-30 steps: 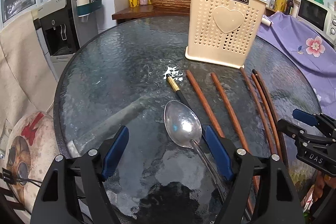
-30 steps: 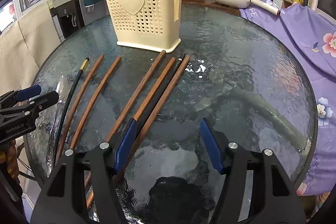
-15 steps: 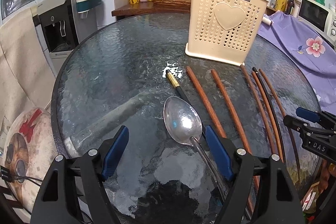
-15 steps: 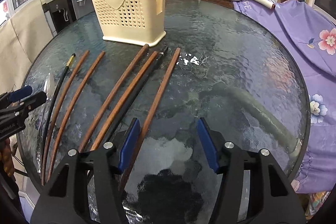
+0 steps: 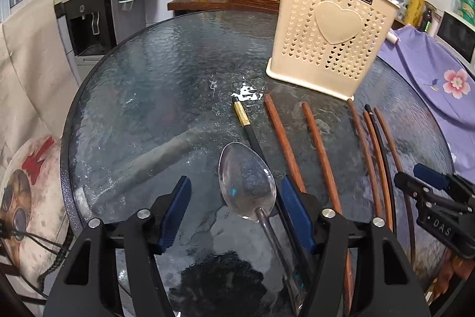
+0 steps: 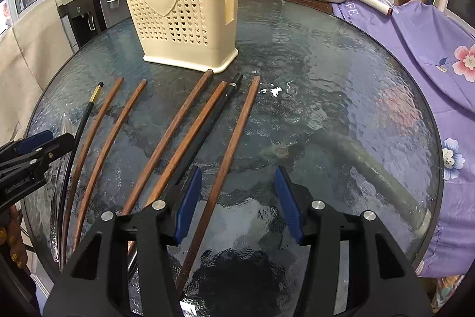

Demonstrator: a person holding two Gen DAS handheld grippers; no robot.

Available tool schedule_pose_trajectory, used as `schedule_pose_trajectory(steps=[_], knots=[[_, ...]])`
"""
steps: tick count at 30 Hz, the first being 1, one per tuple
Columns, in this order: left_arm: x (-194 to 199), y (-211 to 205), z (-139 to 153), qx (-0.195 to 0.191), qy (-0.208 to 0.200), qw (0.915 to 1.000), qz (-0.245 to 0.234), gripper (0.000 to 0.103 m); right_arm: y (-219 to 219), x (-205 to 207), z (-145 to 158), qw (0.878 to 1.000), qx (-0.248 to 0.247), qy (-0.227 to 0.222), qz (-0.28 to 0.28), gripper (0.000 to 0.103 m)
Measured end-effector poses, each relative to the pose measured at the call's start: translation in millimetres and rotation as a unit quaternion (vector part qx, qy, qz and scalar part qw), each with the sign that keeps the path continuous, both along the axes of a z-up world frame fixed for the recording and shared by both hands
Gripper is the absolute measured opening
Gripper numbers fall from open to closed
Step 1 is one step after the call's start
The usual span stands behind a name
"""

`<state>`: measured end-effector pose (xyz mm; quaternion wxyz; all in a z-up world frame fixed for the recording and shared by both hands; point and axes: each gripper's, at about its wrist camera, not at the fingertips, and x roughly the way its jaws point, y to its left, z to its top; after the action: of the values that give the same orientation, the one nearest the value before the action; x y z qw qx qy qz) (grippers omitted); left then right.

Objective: Organize utensils
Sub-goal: 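Grasp a wooden chopstick with the right tool while the left tool grasps the steel spoon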

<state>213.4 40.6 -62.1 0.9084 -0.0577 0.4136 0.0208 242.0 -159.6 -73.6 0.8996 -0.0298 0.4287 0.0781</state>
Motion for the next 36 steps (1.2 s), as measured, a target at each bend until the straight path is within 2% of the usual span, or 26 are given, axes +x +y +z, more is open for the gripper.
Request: schedule_pose_trajectory(steps=[4,11,14,17,22,29,36], knots=[[-0.4,-3.9,0.0,-0.002,-0.002,0.9999,0.013,0.058,-0.7,4.9,-0.3,1.000,0.002,-0.001,-0.002,0.051],[-0.1,-5.7,0.3,0.000,-0.004,0.9995,0.030,0.045,1.0,31.0,0.3,1.000,0.002,0.002,-0.008,0.041],[0.2,-5.1,1.1,-0.002,-0.001,0.9996,0.029,0.040,2.8,45.5,0.9,1.000,0.002,0.006,-0.009,0.040],[-0.5,-0.3,2.6,-0.017,0.003,0.9995,0.028,0.039,3.7,51.6,1.1,1.000,0.001,0.006,-0.008,0.040],[1.4,1.1,2.7,-0.020,0.004,0.9994,0.028,0.039,6.2,56.0,1.5,1.000,-0.001,0.006,-0.009,0.039],[7.2,-4.3,4.2,-0.016,-0.001,0.9998,0.013,0.038,3.5,64.8,3.2,1.000,0.000,0.006,-0.010,0.017],[11.0,-2.1,11.7,-0.013,-0.014,0.9998,0.005,0.038,-3.1,74.6,3.9,1.000,0.004,0.011,-0.016,0.011]])
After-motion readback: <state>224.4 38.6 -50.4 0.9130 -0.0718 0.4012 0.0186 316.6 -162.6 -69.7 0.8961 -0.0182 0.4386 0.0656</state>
